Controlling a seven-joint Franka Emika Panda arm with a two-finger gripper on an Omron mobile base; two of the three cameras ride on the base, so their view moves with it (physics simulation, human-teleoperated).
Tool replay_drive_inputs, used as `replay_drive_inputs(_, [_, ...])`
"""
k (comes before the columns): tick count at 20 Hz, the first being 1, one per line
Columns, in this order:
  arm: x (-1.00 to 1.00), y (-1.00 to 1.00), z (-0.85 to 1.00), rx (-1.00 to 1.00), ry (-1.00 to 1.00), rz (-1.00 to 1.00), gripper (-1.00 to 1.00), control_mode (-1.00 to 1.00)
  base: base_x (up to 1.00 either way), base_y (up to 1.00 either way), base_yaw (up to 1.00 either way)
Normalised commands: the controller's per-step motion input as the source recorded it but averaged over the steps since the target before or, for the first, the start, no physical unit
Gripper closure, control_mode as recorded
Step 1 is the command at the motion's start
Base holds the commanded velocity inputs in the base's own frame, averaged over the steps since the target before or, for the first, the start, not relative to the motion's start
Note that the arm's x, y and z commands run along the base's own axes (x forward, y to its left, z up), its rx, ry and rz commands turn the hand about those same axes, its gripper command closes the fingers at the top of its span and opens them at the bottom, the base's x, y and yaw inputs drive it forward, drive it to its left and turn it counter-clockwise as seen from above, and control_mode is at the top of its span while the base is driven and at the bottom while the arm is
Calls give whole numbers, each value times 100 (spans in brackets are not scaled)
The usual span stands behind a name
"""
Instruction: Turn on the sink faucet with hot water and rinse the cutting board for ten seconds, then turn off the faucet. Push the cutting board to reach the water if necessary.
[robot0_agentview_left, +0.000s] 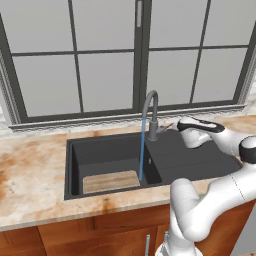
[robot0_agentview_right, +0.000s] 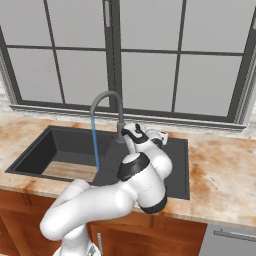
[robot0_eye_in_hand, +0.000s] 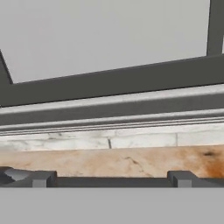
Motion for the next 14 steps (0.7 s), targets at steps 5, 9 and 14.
replay_drive_inputs(5, [0,4,0,0,-1,7,-100,-100,0,0,0])
replay_drive_inputs(9, [3,0,0,0,0,7,-100,-100,0,0,0])
replay_drive_inputs(14, [8,0,0,0,0,6,-100,-100,0,0,0])
